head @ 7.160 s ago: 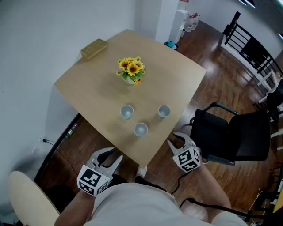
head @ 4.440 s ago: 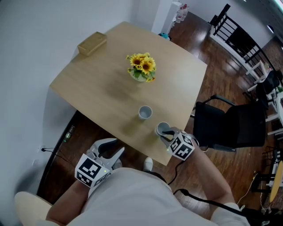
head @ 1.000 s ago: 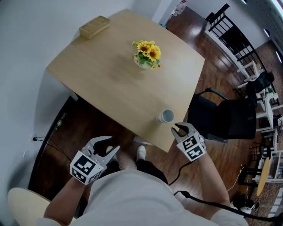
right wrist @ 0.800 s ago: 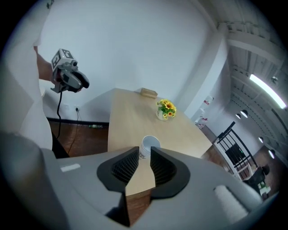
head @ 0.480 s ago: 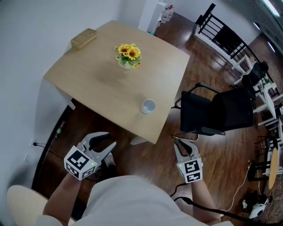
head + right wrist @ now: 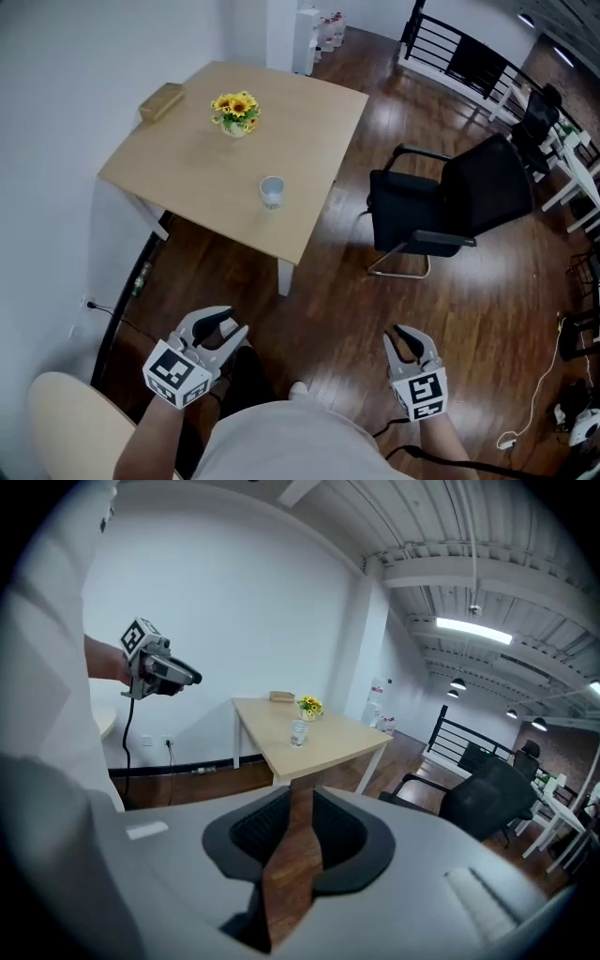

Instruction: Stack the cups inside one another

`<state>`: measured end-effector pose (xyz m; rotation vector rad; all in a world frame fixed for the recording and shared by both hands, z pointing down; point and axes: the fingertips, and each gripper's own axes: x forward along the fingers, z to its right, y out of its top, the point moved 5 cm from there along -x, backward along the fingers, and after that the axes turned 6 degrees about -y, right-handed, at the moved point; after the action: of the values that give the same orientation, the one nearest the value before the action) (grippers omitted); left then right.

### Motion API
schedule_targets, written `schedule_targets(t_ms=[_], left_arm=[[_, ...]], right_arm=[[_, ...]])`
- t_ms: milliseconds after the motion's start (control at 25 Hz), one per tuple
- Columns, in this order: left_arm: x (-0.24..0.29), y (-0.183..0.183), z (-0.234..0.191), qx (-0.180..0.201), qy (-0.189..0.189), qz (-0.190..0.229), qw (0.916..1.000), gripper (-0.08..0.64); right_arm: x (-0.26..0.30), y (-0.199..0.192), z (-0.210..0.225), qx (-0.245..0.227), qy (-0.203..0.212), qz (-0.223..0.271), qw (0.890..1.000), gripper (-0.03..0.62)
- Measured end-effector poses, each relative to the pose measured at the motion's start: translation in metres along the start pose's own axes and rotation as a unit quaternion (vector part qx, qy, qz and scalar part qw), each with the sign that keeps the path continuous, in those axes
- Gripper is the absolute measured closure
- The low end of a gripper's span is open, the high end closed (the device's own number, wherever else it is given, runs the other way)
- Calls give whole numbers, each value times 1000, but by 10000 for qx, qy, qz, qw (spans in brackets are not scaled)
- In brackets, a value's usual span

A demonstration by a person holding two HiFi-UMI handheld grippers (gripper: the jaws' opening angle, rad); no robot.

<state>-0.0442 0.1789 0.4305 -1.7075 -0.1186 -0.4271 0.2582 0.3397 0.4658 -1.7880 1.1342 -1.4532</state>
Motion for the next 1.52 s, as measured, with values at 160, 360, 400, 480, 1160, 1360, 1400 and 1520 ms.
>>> schedule_targets(t_ms=[160,360,400,480,1160,1360,1400,1520], left_arm=[[-3,-6,46,113,-77,-289,9995,413],[-1,9,64,94,5,-116,9999,414],[2,12,69,113,-13,-64,9999,413],[8,17,79,222,-57,-15,9997,413],[-7,15,93,19,200,262,9995,414],[-11,11,96,53,225,208,9995,414],[-11,10,96,57,229,194,9995,414],[-9,7,96,42,217,155,9996,414]], right_arm=[[-37,-7,4,-20,108,161,9998,515],[-65,-7,11,21,-101,405,9991,545],[-68,-7,12,40,-151,440,9989,546],[-75,-7,14,94,-212,497,9985,547],[-90,3,-13,-172,195,561,9981,578],[-91,0,-17,-166,228,507,9983,583],[-92,-1,-19,-172,238,495,9983,583],[-91,-4,-21,-104,268,494,9984,583]])
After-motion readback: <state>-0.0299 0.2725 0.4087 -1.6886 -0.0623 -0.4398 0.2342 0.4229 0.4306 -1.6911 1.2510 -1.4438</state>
